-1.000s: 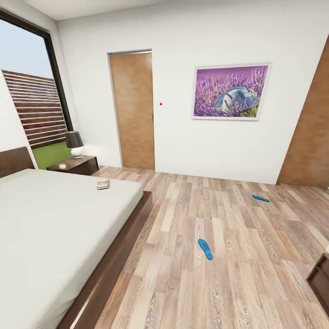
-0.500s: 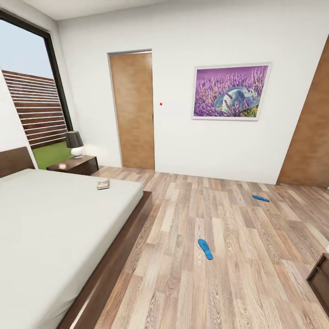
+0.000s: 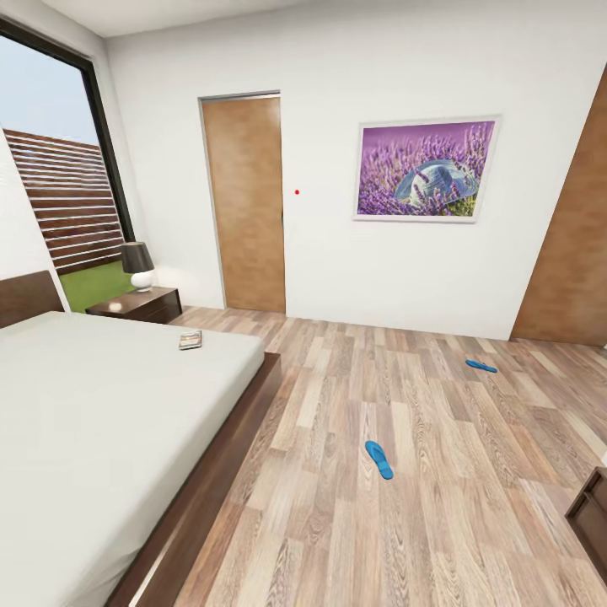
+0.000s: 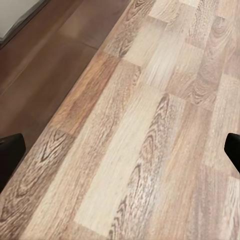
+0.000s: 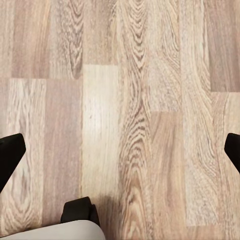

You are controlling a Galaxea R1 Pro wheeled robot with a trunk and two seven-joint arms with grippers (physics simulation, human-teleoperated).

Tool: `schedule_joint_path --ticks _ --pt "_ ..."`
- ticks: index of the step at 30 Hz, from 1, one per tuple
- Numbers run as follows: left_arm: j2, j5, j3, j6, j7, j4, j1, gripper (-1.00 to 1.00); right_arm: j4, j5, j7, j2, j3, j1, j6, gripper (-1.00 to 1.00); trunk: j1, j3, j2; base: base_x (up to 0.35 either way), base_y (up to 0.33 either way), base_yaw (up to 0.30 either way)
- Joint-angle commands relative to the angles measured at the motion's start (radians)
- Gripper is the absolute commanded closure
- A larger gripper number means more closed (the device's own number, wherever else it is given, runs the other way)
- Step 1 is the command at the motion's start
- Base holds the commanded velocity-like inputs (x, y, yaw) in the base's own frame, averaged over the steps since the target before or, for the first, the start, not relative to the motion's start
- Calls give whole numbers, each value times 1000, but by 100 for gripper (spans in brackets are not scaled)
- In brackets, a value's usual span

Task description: In the bedroom, move the book from the bed onto either nightstand, and place the two sandals side by side next to the bed.

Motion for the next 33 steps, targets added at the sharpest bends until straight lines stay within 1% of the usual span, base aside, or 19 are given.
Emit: schedule_joint_path --ticks 1,25,33 --pt "-1 6 1 -3 -2 0 -1 -100 1 -1 1 0 -2 -1 -4 -100 0 -1 -1 0 0 0" --pt "0 6 1 -3 -2 0 -1 -100 1 4 1 5 0 -1 -3 -100 0 -1 -1 0 0 -3" --pt "-1 6 1 -3 -2 0 -1 -100 1 5 1 5 0 -1 -4 -100 0 -1 -1 0 0 -195"
